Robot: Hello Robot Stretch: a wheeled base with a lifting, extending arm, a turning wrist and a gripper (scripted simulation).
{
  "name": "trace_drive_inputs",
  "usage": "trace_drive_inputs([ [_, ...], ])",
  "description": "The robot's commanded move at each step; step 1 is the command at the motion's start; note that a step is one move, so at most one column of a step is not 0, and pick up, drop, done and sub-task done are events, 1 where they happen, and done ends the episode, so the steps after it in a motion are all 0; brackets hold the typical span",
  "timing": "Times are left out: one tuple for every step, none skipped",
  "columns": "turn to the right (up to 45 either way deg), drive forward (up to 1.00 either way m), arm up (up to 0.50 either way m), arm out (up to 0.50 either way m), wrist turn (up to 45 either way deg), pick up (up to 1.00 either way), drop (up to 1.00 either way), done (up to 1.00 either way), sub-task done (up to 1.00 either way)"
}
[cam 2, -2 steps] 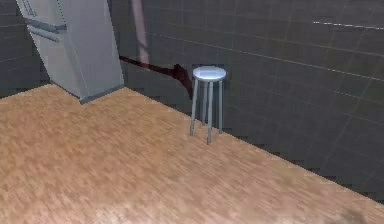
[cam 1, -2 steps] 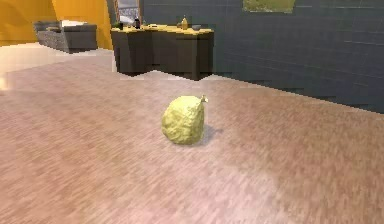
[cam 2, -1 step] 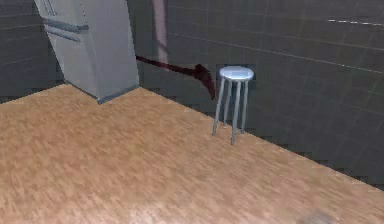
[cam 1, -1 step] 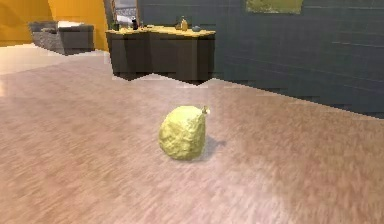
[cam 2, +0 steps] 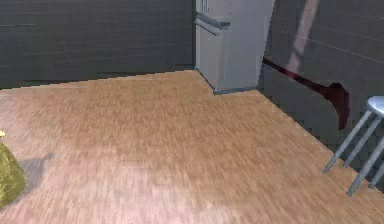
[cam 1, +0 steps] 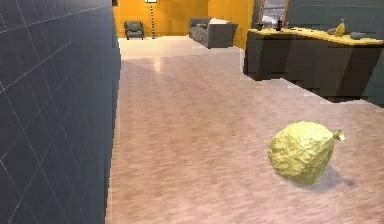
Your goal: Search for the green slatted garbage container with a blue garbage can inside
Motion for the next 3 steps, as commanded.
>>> trace_drive_inputs([
  [0.0, 0.45, 0.0, 0.0, 0.0, 0.0, 0.0, 0.0, 0.0],
  [-15.0, 0.0, 0.0, 0.0, 0.0, 0.0, 0.0, 0.0, 0.0],
  [0.0, 1.0, 0.0, 0.0, 0.0, 0.0, 0.0, 0.0, 0.0],
])
